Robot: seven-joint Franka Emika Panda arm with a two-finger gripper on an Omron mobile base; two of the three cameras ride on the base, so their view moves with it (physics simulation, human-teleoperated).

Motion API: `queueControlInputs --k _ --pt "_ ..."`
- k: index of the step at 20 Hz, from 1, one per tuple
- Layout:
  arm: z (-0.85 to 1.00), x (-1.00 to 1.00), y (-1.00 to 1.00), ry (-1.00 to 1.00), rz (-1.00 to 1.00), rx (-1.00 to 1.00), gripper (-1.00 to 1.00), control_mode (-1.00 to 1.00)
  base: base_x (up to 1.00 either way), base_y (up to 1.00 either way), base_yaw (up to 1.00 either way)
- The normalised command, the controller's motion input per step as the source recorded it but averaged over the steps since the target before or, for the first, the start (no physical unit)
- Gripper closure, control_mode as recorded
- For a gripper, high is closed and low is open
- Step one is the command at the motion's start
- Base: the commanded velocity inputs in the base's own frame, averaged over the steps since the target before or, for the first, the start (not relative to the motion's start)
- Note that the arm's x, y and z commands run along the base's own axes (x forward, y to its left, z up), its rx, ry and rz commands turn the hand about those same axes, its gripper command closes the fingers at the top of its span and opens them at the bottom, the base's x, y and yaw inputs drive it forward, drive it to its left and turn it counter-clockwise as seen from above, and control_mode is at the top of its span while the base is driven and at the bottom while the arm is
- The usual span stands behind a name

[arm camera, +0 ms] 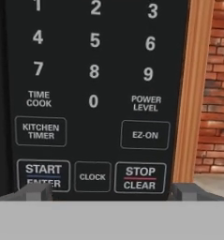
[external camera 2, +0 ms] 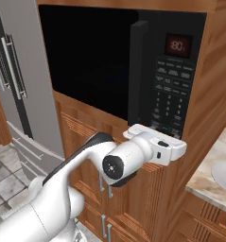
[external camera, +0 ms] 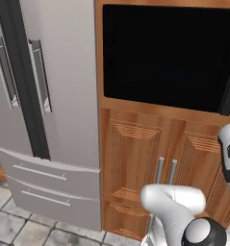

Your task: Pick the kebab skewer from the counter and place it in the microwave. Then turn on the microwave.

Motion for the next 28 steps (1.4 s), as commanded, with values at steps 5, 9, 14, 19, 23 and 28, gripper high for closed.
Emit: queueControlInputs --k 5,9,14,19,23,28 --pt "0.00 0.07 0.00 0.00 -0.08 0.00 -1.00 -1.00 0.00 0.00 0.00" --pt "0.00 0.09 0.00 0.00 -0.08 0.00 -1.00 -1.00 0.00 0.00 0.00" --pt "0.00 0.04 0.00 0.00 -0.06 0.00 -1.00 -1.00 0.00 0.00 0.00" --pt "0.00 0.03 0.00 0.00 -0.05 0.00 -1.00 -1.00 0.00 0.00 0.00" --pt "0.00 0.07 0.00 0.00 -0.03 0.00 -1.00 -1.00 0.00 0.00 0.00" --pt "0.00 0.15 0.00 0.00 -0.01 0.00 -1.00 -1.00 0.00 0.00 0.00"
